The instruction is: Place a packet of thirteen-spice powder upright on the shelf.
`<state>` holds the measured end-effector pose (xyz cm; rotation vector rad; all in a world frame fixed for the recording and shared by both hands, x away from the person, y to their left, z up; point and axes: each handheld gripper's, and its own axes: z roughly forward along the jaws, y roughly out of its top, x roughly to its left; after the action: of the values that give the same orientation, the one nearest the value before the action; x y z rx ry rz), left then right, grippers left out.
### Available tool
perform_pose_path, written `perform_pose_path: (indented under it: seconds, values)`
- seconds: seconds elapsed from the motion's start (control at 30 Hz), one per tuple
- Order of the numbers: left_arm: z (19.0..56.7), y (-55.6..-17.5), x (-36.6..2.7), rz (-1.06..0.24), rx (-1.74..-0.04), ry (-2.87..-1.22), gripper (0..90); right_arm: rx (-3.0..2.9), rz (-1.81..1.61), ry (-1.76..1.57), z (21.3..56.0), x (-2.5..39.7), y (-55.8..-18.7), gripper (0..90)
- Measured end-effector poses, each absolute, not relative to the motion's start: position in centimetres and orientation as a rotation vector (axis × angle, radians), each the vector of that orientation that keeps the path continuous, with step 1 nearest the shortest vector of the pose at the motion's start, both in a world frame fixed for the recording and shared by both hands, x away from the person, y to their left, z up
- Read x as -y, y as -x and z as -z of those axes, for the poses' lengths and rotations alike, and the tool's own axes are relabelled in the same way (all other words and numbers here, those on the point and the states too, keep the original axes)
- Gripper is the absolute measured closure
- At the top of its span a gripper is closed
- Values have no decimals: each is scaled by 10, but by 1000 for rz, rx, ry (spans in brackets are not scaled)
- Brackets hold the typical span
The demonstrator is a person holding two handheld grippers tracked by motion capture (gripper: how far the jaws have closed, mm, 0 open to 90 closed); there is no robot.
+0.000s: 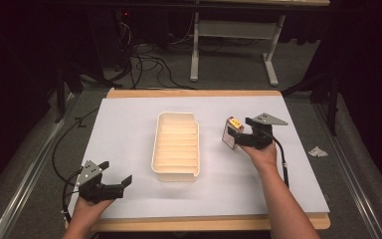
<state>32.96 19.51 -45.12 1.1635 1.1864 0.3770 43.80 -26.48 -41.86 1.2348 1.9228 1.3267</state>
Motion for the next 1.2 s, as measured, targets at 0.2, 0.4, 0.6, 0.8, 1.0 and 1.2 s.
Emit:
perform_pose_path:
  seconds: [0.2,0.4,0.6,0.8,1.0,1.2]
  values:
    - [451,-329,-195,-374,-1185,-1163,1,-1926,-1331,-1246,423,263,-447,151]
    - [452,-329,-194,-367,-1183,-1168,2,-1942,-1328,-1257,429,260,-449,163]
    - [451,-329,-194,-366,-1181,-1168,2,-1932,-1331,-1262,432,261,-447,207]
    - [452,-329,-193,-364,-1182,-1167,2,-1916,-1330,-1268,435,262,-444,263]
    - [453,-329,-193,-369,-1182,-1178,2,-1903,-1327,-1279,435,262,-441,363]
    - [453,-329,-192,-367,-1183,-1180,3,-1881,-1332,-1249,435,263,-436,544]
